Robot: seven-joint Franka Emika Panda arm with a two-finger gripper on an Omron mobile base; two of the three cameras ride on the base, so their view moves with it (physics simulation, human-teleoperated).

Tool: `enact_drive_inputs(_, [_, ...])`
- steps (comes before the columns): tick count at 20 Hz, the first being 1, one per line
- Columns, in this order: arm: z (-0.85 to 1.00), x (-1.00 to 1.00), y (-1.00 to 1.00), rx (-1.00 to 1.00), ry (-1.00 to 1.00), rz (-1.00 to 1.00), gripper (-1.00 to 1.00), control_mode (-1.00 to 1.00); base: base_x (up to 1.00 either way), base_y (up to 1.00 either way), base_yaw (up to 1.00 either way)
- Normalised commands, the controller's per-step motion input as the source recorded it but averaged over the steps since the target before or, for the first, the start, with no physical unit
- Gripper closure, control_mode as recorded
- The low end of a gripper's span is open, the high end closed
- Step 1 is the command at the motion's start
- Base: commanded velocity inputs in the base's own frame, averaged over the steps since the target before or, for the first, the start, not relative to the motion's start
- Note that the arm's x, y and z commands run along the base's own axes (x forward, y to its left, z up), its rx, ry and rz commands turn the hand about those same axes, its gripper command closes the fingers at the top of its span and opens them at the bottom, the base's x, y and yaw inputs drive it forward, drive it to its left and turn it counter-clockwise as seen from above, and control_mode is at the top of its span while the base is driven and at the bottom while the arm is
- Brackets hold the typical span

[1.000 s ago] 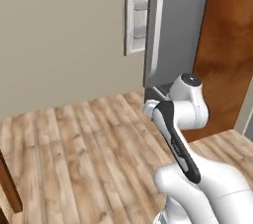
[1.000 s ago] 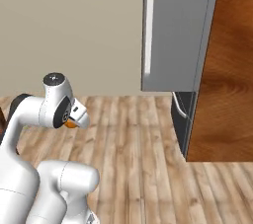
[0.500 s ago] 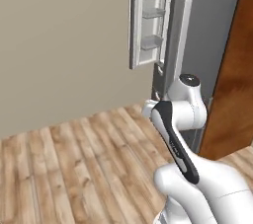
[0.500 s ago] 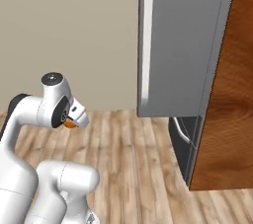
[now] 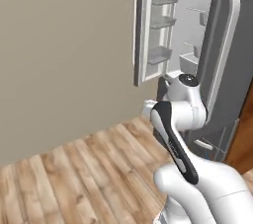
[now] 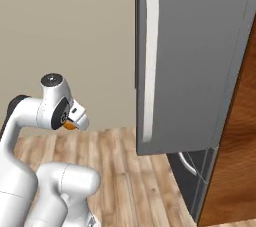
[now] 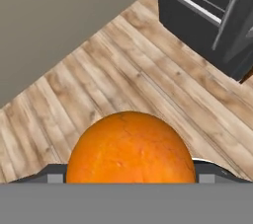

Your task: Place the orange in the correct fridge rack based on whether it is a fruit or vegetable. Finally, close the fridge door.

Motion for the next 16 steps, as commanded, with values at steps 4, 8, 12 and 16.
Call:
enact_drive_inputs(4, [0.0,0.0,0.0,0.0,0.0,0.0,1.0,1.0,1.0,0.53,-0.35])
enact_drive_inputs(8, [0.0,0.0,0.0,0.0,0.0,0.0,1.0,1.0,0.95,0.49,-0.43])
enact_drive_inputs(12, [0.0,0.0,0.0,0.0,0.0,0.0,1.0,1.0,0.69,0.61,-0.55])
enact_drive_inputs(16, [0.0,0.0,0.0,0.0,0.0,0.0,1.0,1.0,0.51,0.49,-0.55])
